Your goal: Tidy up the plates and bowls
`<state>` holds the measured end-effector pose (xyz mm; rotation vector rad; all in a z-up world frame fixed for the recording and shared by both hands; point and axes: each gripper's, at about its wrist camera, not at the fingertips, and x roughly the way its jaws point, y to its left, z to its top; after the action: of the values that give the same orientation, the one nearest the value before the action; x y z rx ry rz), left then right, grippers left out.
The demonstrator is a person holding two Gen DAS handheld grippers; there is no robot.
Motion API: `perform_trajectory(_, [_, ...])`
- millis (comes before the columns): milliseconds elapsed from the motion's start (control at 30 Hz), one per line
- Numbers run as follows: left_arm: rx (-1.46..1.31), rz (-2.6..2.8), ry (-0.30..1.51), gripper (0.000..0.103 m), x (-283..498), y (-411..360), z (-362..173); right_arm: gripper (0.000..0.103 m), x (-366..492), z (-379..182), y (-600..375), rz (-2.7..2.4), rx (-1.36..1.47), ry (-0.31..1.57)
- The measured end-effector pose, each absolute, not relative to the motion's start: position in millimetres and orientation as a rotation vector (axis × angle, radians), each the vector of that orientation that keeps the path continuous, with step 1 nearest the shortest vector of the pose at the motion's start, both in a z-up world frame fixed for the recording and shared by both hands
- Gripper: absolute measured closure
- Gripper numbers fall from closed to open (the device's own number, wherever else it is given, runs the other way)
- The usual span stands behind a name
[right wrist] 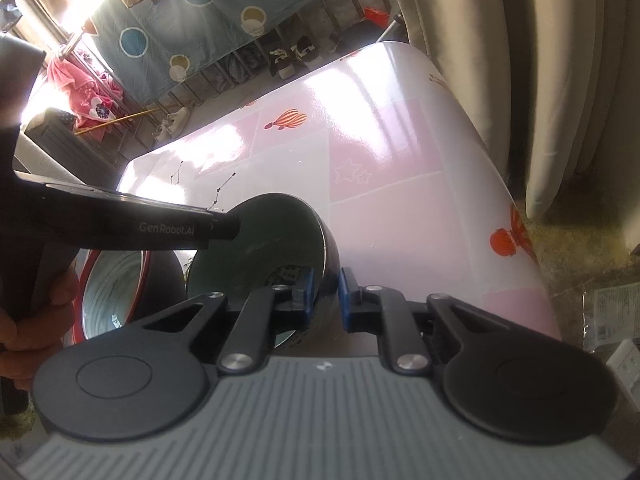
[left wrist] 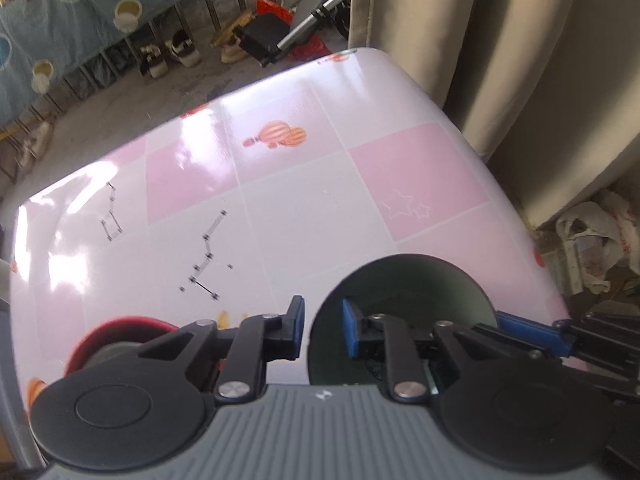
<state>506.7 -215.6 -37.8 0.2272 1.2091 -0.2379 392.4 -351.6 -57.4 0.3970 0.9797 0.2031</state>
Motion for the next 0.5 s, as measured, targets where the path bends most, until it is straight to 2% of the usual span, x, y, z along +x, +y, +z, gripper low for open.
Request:
perform_trajectory(300, [0.195,-0.318,1.29,0.083,486.7,-218.1,-42.6,0.095,386.4,-54.3,-374.1,0.177,0.375,0.975])
perform_trajectory(500, [0.233,-0.314,1.314,0.083,477.5,-223.6,-53.0,0.091,378.0,-55.5,-379.9,0.182,0.385,1.001])
